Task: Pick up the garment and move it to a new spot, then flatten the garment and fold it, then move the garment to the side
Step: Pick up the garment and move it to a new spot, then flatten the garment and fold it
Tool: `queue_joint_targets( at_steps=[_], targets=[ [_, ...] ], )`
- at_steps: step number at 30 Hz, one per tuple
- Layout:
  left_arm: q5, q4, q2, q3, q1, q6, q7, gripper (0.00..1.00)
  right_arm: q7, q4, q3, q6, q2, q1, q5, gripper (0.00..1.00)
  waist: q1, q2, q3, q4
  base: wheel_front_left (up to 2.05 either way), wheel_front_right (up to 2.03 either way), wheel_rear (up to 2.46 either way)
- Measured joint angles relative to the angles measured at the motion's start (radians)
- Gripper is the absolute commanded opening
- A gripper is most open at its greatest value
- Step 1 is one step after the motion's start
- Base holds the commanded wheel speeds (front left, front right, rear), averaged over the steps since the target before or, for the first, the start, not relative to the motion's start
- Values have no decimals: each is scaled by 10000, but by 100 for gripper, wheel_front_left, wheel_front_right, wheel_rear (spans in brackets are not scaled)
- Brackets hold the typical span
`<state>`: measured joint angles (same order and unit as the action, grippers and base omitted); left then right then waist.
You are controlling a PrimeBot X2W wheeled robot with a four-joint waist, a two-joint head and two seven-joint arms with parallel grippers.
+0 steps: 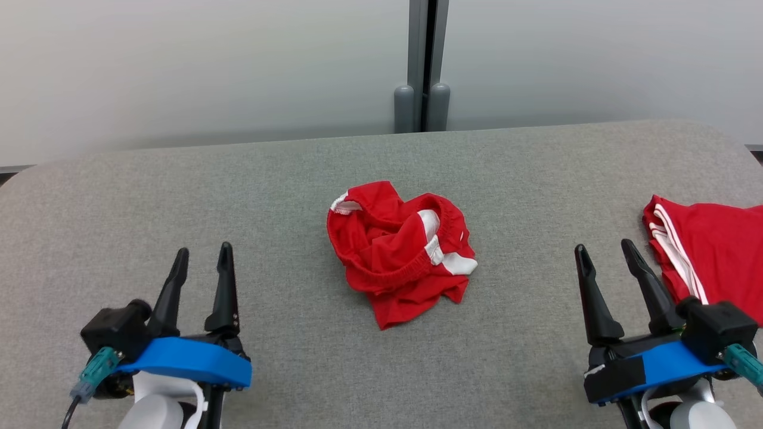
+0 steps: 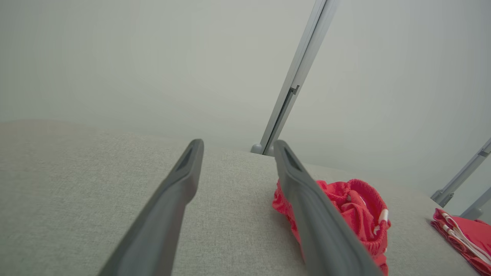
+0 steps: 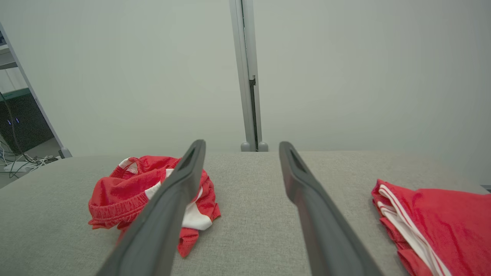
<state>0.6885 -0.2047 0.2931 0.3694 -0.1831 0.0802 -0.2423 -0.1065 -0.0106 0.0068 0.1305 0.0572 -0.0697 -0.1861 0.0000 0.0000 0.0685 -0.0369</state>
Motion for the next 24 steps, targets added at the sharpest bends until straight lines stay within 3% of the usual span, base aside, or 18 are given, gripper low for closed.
queue_joint_targets(
  at_steps=[7, 24],
  targets=[
    [-562, 462, 257, -608, 973, 313, -167, 100, 86, -374, -280, 0, -2, 441, 169, 100, 0, 0, -132, 119, 0, 0, 0],
    [-1039, 809, 470, -500, 1634, 665, -58, 100, -12, -849, -299, 0, -44, 632, 299, 100, 0, 0, -239, 294, 0, 0, 0]
  ],
)
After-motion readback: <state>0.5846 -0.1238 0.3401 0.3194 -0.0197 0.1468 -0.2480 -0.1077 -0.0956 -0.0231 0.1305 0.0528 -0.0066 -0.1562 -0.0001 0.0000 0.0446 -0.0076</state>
